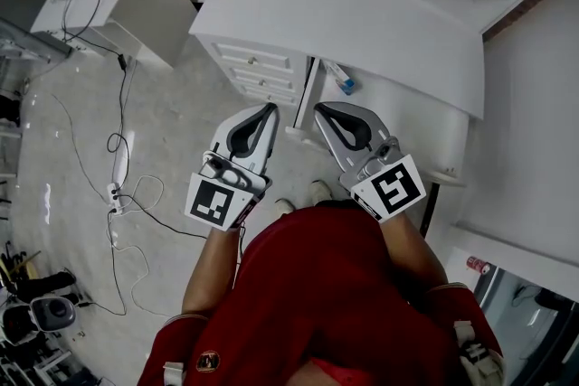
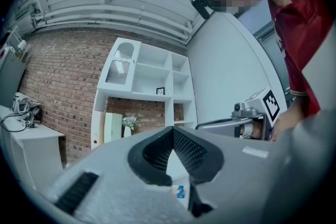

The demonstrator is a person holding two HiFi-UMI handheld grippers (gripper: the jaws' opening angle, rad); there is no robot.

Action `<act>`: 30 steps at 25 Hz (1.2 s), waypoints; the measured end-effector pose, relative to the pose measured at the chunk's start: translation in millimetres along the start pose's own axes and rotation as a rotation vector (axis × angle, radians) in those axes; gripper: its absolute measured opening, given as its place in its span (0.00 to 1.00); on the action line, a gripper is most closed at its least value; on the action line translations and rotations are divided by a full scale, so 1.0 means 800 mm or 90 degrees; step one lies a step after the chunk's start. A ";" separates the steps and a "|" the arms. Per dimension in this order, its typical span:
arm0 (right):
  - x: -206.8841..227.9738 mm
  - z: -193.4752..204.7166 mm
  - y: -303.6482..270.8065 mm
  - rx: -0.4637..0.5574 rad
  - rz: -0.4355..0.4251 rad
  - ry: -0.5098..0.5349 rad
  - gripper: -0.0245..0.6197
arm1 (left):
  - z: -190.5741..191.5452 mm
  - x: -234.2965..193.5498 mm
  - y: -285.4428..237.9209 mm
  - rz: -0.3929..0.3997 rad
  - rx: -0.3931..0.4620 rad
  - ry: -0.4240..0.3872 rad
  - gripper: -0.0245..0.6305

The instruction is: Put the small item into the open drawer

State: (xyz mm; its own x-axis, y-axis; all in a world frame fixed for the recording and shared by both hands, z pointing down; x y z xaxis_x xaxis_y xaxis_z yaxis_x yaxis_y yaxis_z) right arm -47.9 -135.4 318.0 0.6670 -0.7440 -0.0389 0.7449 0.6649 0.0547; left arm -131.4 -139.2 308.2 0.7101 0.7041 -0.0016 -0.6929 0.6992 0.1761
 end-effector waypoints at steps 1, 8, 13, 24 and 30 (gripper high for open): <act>-0.003 0.000 -0.001 0.001 -0.001 0.000 0.06 | -0.001 0.001 0.001 0.001 0.000 -0.001 0.04; -0.018 0.002 0.003 0.010 0.003 -0.008 0.05 | -0.001 0.005 0.012 0.000 0.002 -0.004 0.04; -0.023 0.002 0.005 0.010 0.008 -0.017 0.05 | -0.001 0.007 0.018 -0.001 0.004 0.000 0.04; -0.027 0.004 0.012 0.010 0.021 -0.017 0.05 | 0.000 0.007 0.028 -0.006 0.007 0.007 0.04; -0.025 0.007 0.014 0.008 0.029 -0.015 0.05 | 0.000 0.007 0.028 -0.004 0.011 0.007 0.04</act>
State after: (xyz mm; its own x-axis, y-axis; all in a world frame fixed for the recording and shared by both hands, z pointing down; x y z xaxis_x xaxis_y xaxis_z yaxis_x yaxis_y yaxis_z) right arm -53.2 -113.2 325.0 0.6994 -0.7146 -0.0125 0.7136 0.6972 0.0685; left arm -143.0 -119.7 312.2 0.7127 0.7014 -0.0135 -0.6864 0.7011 0.1932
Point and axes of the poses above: the fingertips, and each gripper's own axes: y backward along the fingers, x to its right, z out of its underside, the point moved 2 cm from there along y, backward along the fingers, and after that the axes turned 4 degrees about x, right-handed, at the moved point
